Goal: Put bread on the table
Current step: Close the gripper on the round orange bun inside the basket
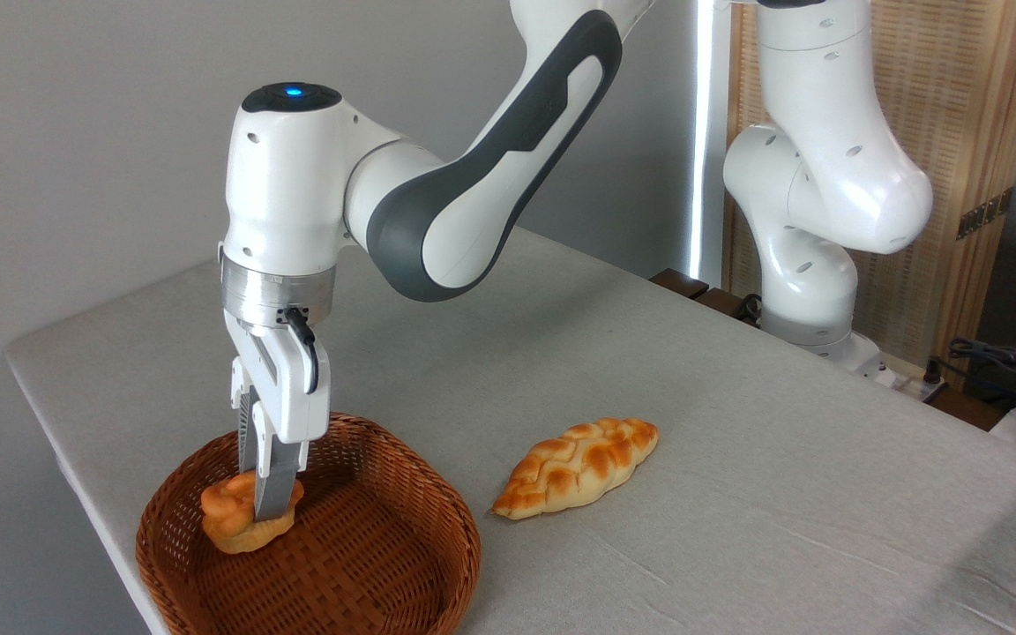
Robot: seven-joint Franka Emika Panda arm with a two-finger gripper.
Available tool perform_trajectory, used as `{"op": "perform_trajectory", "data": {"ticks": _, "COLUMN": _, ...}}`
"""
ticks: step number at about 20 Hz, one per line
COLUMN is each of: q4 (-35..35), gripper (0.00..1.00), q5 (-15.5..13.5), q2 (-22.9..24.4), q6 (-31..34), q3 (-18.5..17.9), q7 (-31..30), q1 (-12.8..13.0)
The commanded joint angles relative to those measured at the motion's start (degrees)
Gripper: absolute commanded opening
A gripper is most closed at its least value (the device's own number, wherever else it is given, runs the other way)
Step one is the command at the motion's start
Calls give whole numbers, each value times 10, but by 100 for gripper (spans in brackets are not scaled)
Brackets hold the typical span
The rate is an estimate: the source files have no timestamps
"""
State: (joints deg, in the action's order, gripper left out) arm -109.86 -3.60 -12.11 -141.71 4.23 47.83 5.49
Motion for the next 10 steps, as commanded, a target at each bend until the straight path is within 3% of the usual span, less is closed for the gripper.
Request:
{"op": "perform_trajectory", "data": {"ticks": 1, "q4": -3, "gripper": 30, "q5": 4, "q2": 2, "q6": -11, "q3": -2, "q7": 9, "q1": -5}}
{"op": "perform_trajectory", "data": {"ticks": 5, "q4": 2, "gripper": 30, "q5": 3, "q2": 11, "q6": -9, "q3": -5, "q7": 9, "q1": -14}}
{"op": "perform_trajectory", "data": {"ticks": 10, "q4": 3, "gripper": 32, "q5": -4, "q2": 67, "q6": 20, "q3": -9, "q7": 2, "q1": -29}}
